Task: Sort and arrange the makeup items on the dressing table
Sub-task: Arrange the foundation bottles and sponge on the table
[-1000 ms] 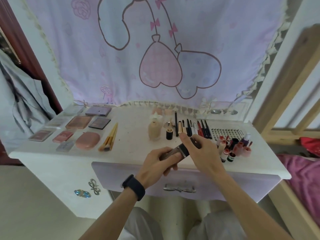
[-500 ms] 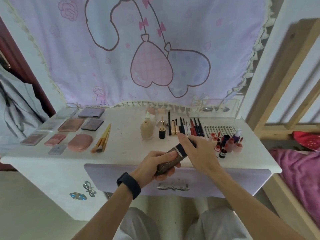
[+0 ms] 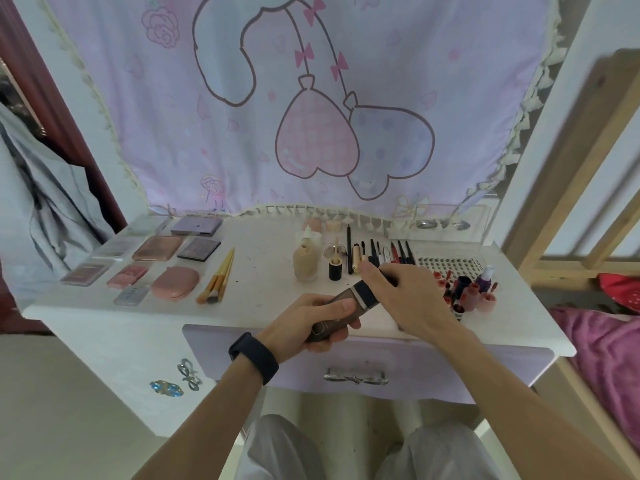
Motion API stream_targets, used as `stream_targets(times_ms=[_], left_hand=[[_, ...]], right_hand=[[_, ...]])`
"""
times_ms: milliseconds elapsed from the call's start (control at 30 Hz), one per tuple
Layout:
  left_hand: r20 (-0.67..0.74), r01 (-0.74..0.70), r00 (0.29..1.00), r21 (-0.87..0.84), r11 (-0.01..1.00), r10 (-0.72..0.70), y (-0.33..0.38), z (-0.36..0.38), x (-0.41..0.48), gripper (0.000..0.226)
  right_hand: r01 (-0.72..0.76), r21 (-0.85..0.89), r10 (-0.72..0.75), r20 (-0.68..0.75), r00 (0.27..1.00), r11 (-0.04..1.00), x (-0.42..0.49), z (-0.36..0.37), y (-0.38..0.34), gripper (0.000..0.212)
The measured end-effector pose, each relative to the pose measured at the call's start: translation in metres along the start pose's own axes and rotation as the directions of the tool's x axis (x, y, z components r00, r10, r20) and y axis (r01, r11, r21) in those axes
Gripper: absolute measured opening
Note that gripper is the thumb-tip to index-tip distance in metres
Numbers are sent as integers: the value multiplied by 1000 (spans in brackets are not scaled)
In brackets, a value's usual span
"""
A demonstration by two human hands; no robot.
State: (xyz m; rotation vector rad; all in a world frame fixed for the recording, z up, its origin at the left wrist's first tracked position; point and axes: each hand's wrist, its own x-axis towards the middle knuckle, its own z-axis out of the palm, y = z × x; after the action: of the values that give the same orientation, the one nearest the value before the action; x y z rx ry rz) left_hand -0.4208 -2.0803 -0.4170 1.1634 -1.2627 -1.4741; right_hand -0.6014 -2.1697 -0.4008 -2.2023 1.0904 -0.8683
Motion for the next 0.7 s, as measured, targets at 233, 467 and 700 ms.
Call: stream_targets(times_ms=[233,467,700], left_hand=[[-90,-62,994,93,994,70,8,-9,-8,55],[-140,-42,988,156,987,65,13,-19,-11,45],[-252,-106,959,107,989,130,2,-44,-20,44]], right_hand=[[-25,-33,23,-34,999,999,13,4,-18,71],[-87,0,87,34,996,996,25,4,-21,67],[-106,311,116,-15,993,944,35,-24,-17,65]])
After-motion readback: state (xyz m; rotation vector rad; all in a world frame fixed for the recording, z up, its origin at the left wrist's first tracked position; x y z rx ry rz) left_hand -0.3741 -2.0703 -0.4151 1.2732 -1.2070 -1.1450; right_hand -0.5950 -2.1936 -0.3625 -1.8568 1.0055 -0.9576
